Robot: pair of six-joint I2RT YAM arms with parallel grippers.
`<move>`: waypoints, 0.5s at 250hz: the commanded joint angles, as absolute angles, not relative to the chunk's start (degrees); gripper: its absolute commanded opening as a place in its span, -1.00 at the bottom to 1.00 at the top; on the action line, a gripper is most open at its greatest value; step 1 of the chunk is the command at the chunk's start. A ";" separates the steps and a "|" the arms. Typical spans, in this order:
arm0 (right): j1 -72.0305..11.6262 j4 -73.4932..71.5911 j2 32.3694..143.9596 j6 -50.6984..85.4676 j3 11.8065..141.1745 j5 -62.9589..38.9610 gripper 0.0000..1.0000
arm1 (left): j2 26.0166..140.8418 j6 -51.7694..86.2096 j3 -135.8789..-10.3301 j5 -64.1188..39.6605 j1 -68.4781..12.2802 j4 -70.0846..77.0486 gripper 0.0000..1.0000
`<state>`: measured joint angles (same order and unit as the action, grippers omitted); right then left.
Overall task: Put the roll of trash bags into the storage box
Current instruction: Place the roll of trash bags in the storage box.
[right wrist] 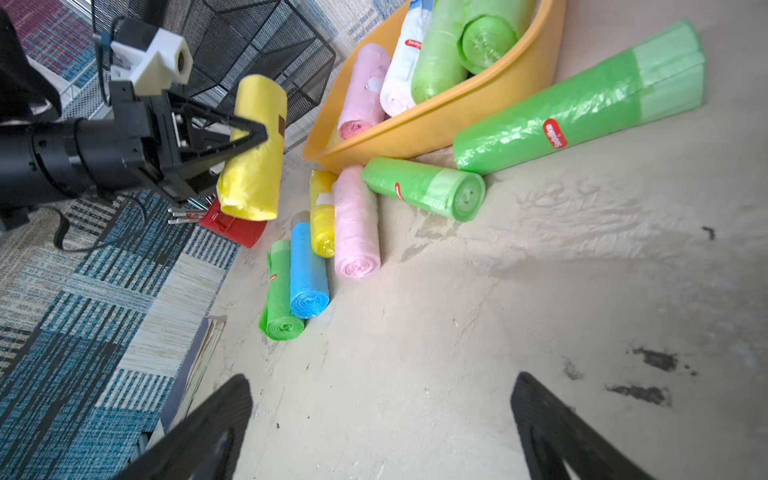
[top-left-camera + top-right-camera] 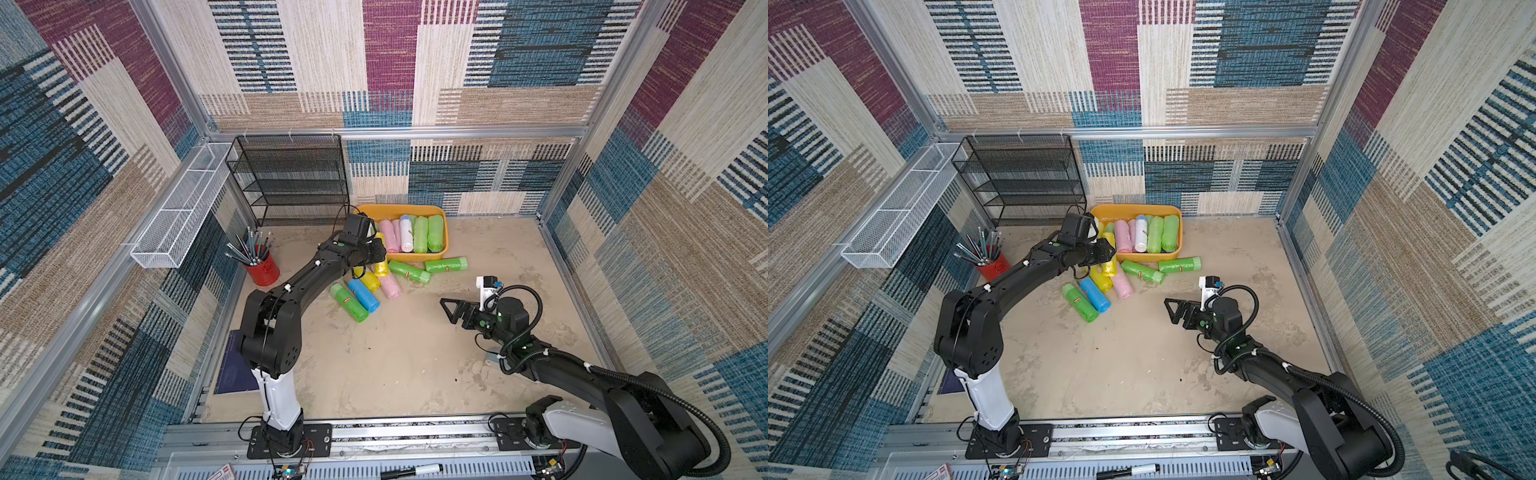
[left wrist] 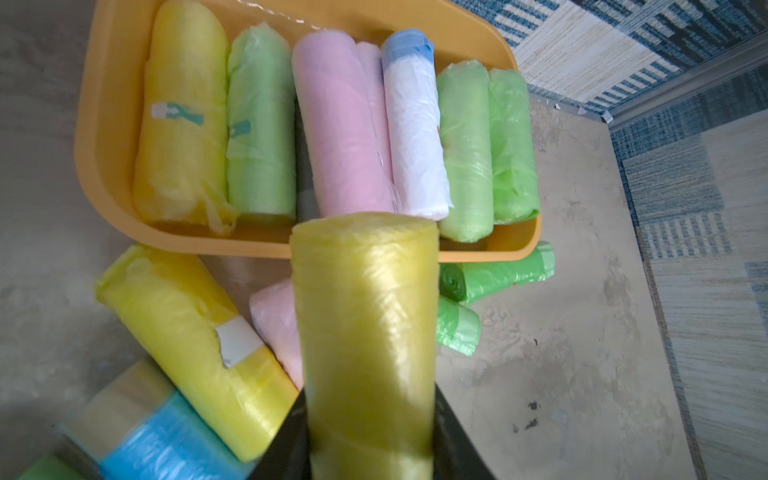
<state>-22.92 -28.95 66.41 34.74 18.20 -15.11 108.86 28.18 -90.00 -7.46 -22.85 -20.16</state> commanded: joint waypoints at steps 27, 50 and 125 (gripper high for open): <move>-22.90 -28.63 65.07 32.80 17.50 -11.40 0.99 | 117.43 23.03 -102.51 -5.41 -22.06 -26.19 -0.33; -22.94 -28.48 64.71 32.32 17.49 -11.09 0.99 | 121.77 21.83 -108.78 -4.39 -21.53 -28.73 -0.33; -22.94 -28.58 65.99 31.97 17.49 -9.93 0.99 | 133.46 18.79 -125.89 -0.87 -20.51 -35.49 -0.32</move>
